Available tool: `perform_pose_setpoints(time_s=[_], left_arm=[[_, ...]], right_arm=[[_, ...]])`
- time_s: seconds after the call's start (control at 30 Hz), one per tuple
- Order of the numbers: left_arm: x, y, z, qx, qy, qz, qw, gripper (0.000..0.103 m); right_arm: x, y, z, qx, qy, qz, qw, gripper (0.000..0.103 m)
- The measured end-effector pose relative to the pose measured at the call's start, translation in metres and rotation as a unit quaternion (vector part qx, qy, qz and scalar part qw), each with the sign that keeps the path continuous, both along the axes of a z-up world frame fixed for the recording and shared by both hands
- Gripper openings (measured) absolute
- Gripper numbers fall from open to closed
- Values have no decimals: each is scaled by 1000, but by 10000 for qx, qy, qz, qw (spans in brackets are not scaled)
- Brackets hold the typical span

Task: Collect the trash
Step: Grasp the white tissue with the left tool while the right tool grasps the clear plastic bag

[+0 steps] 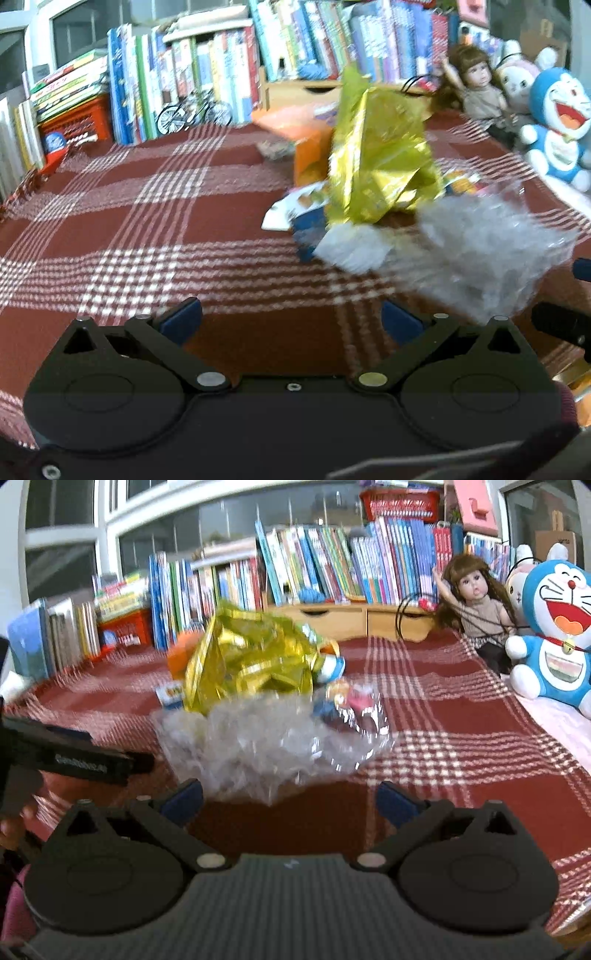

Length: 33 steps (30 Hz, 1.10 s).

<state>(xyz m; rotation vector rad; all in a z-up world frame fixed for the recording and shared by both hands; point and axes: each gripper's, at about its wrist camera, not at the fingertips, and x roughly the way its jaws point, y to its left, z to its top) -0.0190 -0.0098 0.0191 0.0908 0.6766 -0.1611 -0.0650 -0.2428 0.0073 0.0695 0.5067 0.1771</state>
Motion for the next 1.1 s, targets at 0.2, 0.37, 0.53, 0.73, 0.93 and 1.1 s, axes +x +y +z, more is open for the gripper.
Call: perform_pose_setpoints(time_s=[0.2, 0.37, 0.53, 0.73, 0.93, 1.1], left_arm=[[-1, -5, 14, -230, -180, -181, 9994, 103], [1, 0, 17, -413, -159, -159, 9989, 103], [2, 8, 17, -449, -164, -77, 9988, 103], [7, 8, 14, -478, -194, -69, 9986, 102], [16, -17, 8, -319, -326, -267, 9986, 95], [29, -47, -1, -70, -438, -447, 9980, 80]], right_arm=[[10, -9, 9, 443, -173, 3, 9989, 103], [38, -4, -1, 484, 55, -30, 9988, 103], [49, -7, -6, 1062, 364, 70, 9937, 77], [30, -17, 17, 1040, -156, -25, 9945, 68], [21, -33, 36, 710, -449, -394, 9957, 67], [17, -43, 32, 696, -352, -594, 9952, 67]])
